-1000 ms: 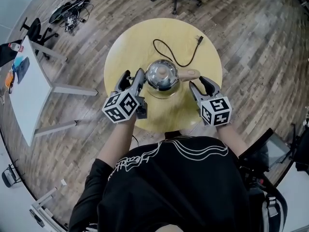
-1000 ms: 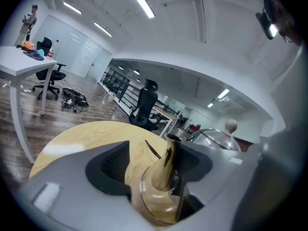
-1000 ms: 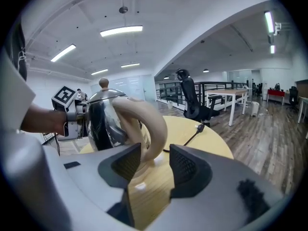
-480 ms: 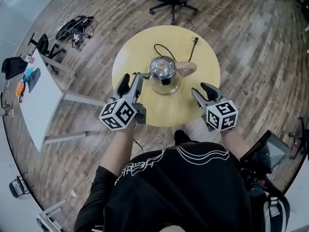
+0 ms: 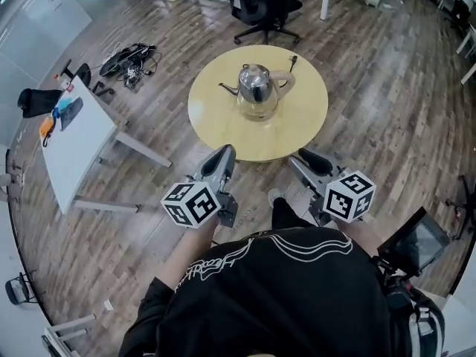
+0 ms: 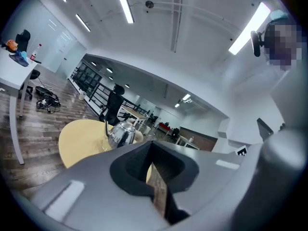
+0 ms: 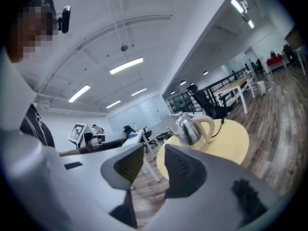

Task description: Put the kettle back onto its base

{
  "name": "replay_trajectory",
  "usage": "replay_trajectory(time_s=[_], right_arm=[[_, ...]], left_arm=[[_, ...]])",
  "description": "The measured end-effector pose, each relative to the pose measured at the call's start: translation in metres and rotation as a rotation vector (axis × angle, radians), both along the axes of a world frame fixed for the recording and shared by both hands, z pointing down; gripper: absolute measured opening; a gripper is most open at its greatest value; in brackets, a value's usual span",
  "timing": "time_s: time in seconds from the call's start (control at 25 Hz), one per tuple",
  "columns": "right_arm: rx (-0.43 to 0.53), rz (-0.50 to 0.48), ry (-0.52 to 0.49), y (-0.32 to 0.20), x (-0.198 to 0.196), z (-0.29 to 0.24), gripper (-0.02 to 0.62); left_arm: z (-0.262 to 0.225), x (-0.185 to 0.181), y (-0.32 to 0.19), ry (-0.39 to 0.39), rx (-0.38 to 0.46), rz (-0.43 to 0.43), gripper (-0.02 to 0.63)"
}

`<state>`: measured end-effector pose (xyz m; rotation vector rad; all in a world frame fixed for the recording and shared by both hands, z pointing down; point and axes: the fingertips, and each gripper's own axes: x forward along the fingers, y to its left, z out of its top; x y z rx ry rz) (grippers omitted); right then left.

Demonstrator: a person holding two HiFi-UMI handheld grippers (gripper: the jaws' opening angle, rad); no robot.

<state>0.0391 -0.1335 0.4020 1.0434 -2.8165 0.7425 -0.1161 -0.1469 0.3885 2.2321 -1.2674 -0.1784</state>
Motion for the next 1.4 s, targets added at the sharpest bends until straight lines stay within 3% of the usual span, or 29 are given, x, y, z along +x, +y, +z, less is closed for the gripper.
replay_trajectory(time_s=[0.12,0.32,0.44,0.6,0.92,1.16,1.4], right_arm=[[-0.003,-0.021,-0.033,0.045,-0.007,-0.015,0.030],[-0.047,-0.069,0.030,0.096,-0.016,-0.021,0.009],[-0.058,-0.083,0.084,0.114,-0.012,-0.020,0.008],[-0.059,-0.073,0.148,0.126,-0.005,-0.014,0.008],[-0.003,-0.090,0.188,0.152,-0.013,-0.010,0.006],[-0.019,-0.096,0.168,0.159,-0.007,-0.011,0.006],[-0.046,-0.124,0.152,0.162,-0.015,0.000,0.006]], left_arm=[[-0.018,0.014,0.048,0.036,0.031,0.078,0.006],[-0.042,0.054,0.109,-0.002,0.059,0.338,0.006],[-0.048,0.070,0.132,-0.070,0.096,0.413,0.006],[-0.044,0.079,0.153,-0.103,0.114,0.433,0.006],[-0.036,0.084,0.175,-0.036,0.086,0.451,0.005],[-0.034,0.093,0.186,-0.104,0.100,0.467,0.005],[-0.029,0.089,0.190,-0.063,0.081,0.452,0.005]])
